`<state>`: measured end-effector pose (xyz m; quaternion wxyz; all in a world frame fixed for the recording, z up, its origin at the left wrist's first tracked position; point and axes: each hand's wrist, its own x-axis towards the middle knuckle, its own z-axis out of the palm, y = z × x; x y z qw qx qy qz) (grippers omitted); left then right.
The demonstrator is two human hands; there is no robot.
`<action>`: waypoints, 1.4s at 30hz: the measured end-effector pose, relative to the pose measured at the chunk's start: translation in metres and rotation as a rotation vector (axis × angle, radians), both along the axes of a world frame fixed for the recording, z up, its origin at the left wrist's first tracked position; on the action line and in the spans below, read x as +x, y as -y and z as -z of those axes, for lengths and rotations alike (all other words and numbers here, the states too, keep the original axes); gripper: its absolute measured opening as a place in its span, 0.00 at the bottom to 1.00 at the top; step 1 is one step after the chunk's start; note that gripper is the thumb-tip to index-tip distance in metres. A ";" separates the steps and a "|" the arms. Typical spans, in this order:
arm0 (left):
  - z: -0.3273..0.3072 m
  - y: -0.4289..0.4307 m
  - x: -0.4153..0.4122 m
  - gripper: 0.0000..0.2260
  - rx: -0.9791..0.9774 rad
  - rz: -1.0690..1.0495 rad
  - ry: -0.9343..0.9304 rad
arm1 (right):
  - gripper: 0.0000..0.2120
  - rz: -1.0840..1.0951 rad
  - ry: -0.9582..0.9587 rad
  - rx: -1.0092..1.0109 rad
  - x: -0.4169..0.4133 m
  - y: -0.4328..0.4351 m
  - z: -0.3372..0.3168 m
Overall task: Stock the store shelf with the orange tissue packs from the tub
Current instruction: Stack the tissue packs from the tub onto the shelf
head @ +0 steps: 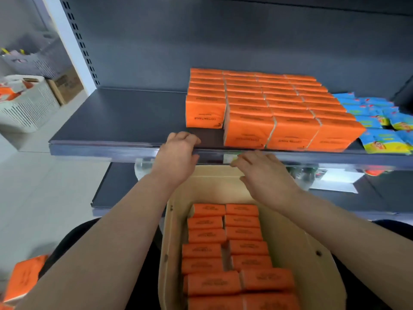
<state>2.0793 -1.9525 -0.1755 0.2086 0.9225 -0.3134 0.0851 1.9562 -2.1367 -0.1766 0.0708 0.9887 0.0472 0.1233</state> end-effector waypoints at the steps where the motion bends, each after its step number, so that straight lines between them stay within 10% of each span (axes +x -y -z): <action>1: 0.003 0.002 -0.010 0.16 -0.012 0.035 -0.018 | 0.20 0.004 -0.051 0.005 -0.018 0.002 0.008; 17: 0.100 0.001 -0.126 0.13 0.337 0.278 -0.471 | 0.25 0.017 -0.809 0.276 -0.104 -0.003 0.085; 32: 0.109 -0.003 -0.132 0.29 0.595 0.283 -0.820 | 0.14 0.111 -0.817 0.210 -0.098 0.004 0.098; 42: 0.106 -0.001 -0.130 0.25 0.618 0.265 -0.700 | 0.15 0.168 -0.513 0.141 -0.096 0.003 0.076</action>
